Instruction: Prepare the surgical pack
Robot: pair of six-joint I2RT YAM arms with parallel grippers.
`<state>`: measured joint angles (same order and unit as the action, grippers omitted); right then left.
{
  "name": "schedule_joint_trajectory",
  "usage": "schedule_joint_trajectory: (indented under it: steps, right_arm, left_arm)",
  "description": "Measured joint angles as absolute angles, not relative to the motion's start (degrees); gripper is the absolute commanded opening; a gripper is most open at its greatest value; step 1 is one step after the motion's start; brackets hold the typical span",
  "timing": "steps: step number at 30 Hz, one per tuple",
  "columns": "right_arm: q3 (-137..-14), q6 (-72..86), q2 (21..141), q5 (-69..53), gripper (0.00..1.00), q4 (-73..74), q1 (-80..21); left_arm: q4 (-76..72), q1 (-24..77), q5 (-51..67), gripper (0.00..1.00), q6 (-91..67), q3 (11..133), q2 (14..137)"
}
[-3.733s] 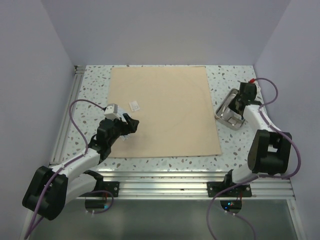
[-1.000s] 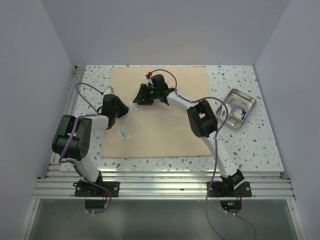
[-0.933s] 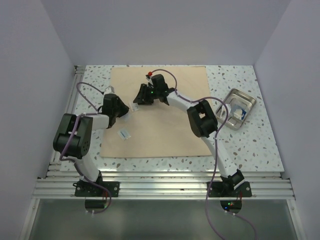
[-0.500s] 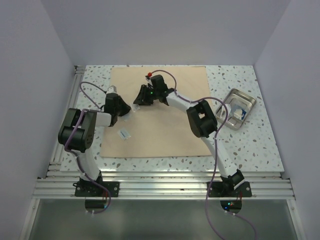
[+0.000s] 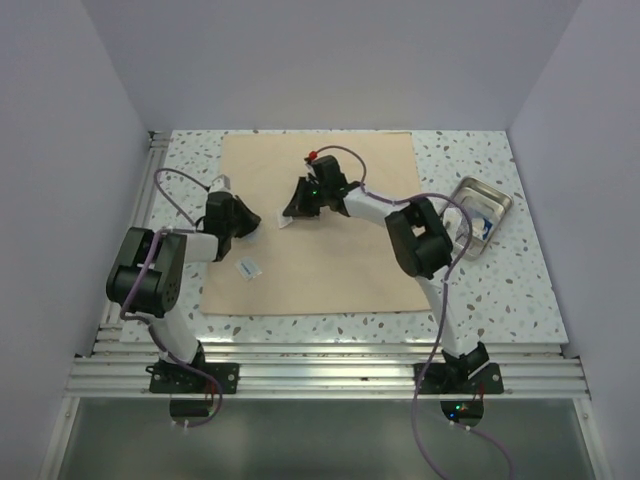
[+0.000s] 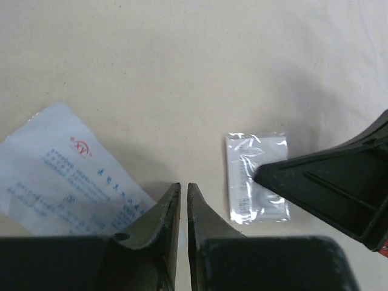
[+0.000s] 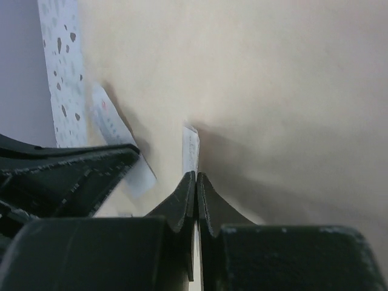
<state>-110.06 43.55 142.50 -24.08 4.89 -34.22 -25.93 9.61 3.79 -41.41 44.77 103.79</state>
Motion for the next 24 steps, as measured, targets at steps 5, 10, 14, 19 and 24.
schedule_joint_trajectory:
  steps: [5,10,14,19,24]
  right_arm:
    - [-93.62,42.83,127.24,-21.12,0.00,3.31,-30.39]
    - [-79.90,41.04,108.86,-19.51,0.00,1.02,-20.62]
    - [-69.30,39.62,96.16,-18.70,0.00,-0.23,-9.13]
    - [-59.40,38.59,88.99,-17.21,0.00,0.99,3.88]
    - [-51.92,38.59,86.30,-14.44,0.00,3.05,12.73]
  left_arm:
    - [-24.71,9.61,3.38,0.16,-41.34,40.34,95.02]
    - [-23.73,9.61,2.66,0.21,-40.69,38.52,87.26]
    - [-22.59,9.61,2.28,0.26,-39.83,37.01,82.28]
    - [-20.95,9.61,1.50,0.31,-39.27,34.33,77.17]
    - [-19.53,9.61,-0.34,0.34,-38.70,32.21,74.52]
